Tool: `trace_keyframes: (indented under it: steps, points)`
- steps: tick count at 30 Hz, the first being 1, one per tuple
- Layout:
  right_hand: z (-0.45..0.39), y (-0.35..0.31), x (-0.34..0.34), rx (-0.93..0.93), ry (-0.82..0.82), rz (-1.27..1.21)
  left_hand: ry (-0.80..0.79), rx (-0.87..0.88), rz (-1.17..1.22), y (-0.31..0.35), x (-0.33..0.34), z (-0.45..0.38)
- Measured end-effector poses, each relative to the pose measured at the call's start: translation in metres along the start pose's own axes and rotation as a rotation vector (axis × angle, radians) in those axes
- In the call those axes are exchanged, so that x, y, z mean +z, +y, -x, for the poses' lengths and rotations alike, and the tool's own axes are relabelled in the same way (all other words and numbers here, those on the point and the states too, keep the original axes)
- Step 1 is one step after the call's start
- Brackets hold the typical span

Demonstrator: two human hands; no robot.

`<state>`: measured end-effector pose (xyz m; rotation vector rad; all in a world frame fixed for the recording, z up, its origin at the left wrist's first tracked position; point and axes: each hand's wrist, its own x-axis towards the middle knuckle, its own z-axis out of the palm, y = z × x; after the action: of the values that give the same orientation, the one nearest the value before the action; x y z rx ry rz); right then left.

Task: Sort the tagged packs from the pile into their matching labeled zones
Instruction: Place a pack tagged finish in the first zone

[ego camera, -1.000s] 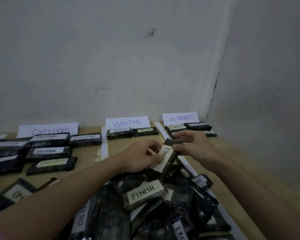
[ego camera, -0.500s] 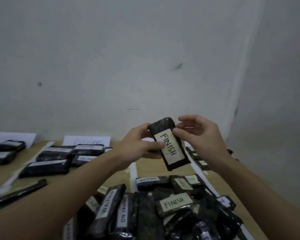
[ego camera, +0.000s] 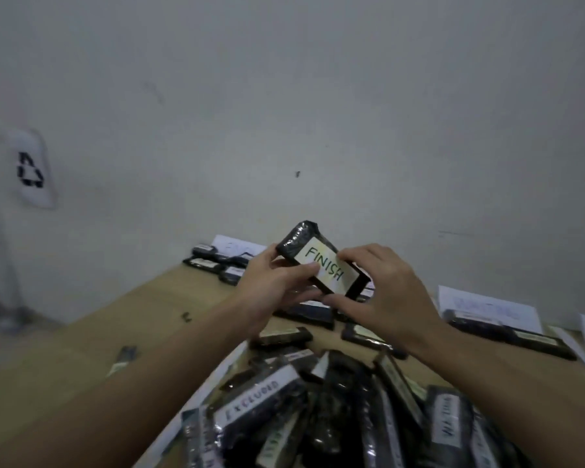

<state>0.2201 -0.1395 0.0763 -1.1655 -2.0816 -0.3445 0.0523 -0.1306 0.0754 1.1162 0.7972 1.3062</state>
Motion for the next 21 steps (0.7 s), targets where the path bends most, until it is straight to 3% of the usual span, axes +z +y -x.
trace_keyframes:
  steps: [6, 13, 17, 21]
  points:
    - [-0.069, -0.056, 0.086, -0.088, -0.113, -0.069, 0.138, 0.083, -0.210, 0.021, -0.113, -0.010]
    - [-0.145, -0.085, 0.194, -0.006, -0.301, -0.028, 0.225, 0.092, -0.782, -0.004, -0.261, -0.036]
    - [-0.171, -0.087, 0.262, 0.095, -0.368, -0.001, 0.118, 0.116, -1.172, -0.043, -0.322, -0.051]
    - [-0.188, -0.089, 0.318, 0.148, -0.404, 0.035, -0.007, 0.199, -1.364, -0.067, -0.347, -0.069]
